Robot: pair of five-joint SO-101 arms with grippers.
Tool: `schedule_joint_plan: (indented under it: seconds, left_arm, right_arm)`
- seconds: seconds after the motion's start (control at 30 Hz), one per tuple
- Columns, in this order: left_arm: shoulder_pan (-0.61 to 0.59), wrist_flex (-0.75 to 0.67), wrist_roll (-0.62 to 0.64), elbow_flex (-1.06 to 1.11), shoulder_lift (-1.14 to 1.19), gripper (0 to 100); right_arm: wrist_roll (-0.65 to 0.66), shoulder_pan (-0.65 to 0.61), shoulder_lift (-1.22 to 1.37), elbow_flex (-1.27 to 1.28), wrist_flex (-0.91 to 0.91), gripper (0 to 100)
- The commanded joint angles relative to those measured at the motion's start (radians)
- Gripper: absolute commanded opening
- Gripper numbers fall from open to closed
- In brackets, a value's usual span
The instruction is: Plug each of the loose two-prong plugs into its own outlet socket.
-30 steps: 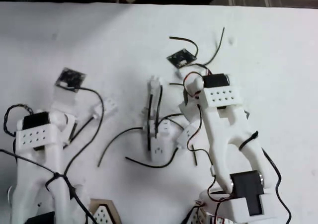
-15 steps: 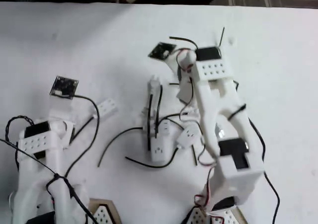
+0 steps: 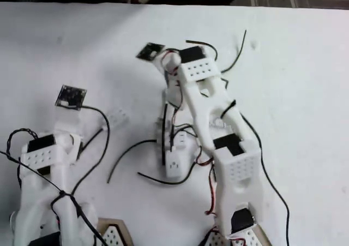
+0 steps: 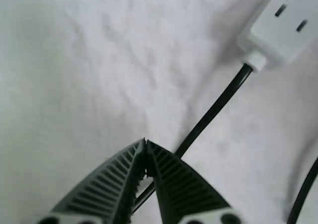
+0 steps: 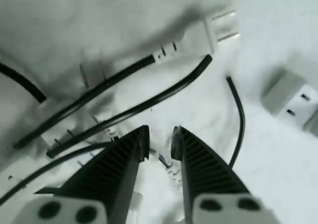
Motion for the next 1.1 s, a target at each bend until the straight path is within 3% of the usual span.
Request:
schedule_joint_plan:
  seconds: [0.0, 0.23, 0.47, 0.8, 1.07]
  left_arm:
    - [-0.004, -0.015, 0.008, -0.002, -0.024, 2]
    - [-0.004, -0.015, 0.008, -0.002, -0.024, 2]
    - [-0.004, -0.015, 0.008, 0.000, -0.024, 2]
    - [-0.004, -0.015, 0.008, 0.002, -0.024, 2]
    - [-0.004, -0.015, 0.008, 0.002, -0.024, 2]
  right_arm:
    - [-0.087, -0.024, 0.001, -0.091, -0.013, 8.8]
    - [-0.358, -0.031, 0.012, -0.110, 0.077, 8.7]
    - [-0.371, -0.002, 0.012, -0.110, 0.147, 8.4]
    - [0.250, 0.186, 0.018, -0.091, 0.150, 8.4]
    - [0.569, 0.248, 0.019, 0.043, 0.150, 8.8]
